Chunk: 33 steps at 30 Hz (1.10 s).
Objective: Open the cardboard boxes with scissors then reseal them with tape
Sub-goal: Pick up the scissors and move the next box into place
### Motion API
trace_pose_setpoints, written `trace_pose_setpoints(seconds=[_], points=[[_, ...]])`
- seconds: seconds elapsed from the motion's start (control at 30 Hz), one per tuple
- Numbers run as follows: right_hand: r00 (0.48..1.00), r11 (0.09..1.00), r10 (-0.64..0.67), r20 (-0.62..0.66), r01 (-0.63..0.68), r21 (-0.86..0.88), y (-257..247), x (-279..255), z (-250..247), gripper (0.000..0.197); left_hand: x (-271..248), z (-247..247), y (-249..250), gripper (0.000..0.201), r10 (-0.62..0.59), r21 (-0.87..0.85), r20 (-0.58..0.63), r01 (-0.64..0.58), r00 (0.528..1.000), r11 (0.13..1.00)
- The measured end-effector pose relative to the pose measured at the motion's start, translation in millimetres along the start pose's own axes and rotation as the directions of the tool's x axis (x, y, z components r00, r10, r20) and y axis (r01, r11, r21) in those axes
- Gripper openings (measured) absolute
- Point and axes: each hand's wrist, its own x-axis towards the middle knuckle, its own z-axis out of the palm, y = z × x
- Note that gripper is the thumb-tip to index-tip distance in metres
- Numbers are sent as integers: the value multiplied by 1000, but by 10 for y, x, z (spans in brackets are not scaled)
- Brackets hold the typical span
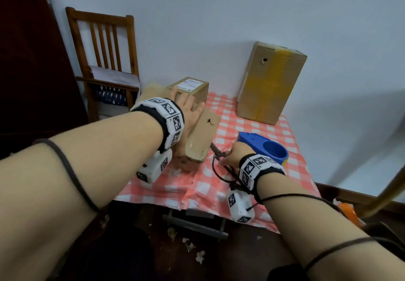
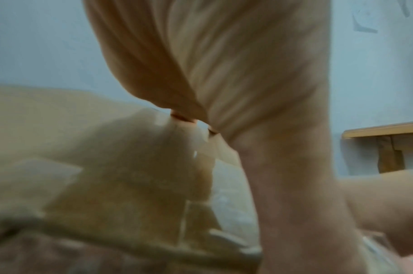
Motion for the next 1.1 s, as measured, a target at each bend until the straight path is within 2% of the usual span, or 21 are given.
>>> trace_pose_setpoints(seconds=[0.07,0.17,0.2,0.27,0.33,0.4,0.47,0.53,0.63,0.7,0.87,0.97,1.1], points=[[997,999,-10,81,15,-52,14,-29,67,18,-42,-19,-14,136,-20,-48,17,21,1000,999],[997,996,-25,67,31,-82,34,-12,123,13,-75,62,-50,138,-67,-125,24,70,997,990],[998,995,-29,53,34,-90,26,-8,130,17,-89,70,-66,139,-75,-128,31,78,997,989],[998,996,-15,67,20,-83,-2,-13,133,24,-87,87,-99,143,-89,-115,25,92,996,989],[996,999,26,87,-23,-35,-20,-45,113,15,-96,95,-111,150,-121,-66,3,121,993,990],[995,998,63,76,-62,-19,-2,-75,65,22,-97,103,-124,150,-134,-16,-33,134,990,991],[998,998,62,29,-63,13,68,-67,-4,31,-85,150,-148,144,-142,6,-34,142,989,990],[998,992,37,-54,-30,119,157,-62,-110,31,-80,161,-157,143,-144,9,-19,144,989,990],[985,953,-35,-168,83,291,254,-123,-273,34,-60,169,-141,146,-156,5,26,156,987,988],[975,925,-71,-211,144,352,260,-198,-365,29,-35,184,-109,137,-157,16,-7,157,988,987],[961,968,-163,-222,200,153,282,-348,-529,26,-60,132,15,116,-180,48,-76,184,981,982],[952,976,-180,-248,203,72,327,-443,-640,27,-86,79,71,121,-195,85,-69,200,978,976],[948,979,-196,-251,202,-1,336,-532,-809,20,-100,-24,149,89,-199,70,-48,202,979,977]])
